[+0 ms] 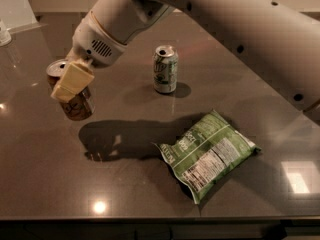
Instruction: Pick orange can
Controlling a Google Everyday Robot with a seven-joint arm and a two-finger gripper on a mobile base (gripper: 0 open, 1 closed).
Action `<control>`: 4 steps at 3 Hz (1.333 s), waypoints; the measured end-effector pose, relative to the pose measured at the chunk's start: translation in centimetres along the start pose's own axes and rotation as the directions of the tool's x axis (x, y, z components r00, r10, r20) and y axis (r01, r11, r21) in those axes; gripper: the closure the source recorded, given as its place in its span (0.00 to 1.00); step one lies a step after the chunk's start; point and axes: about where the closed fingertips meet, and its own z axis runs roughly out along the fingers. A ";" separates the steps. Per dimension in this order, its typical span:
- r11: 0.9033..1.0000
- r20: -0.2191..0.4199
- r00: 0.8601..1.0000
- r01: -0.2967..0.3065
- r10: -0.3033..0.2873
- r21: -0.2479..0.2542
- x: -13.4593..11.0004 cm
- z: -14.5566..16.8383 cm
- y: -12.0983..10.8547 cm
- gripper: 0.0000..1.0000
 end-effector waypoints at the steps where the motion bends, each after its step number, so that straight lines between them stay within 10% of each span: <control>1: 1.000 0.010 1.000 0.017 -0.017 0.024 -0.7 -3.4 -0.5 1.00; 4: 0.991 0.039 0.991 0.129 -0.130 0.038 -3.3 -9.7 -0.2 1.00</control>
Offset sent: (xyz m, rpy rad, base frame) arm 0.0249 -0.0565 0.0846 0.0490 -0.0939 -0.0054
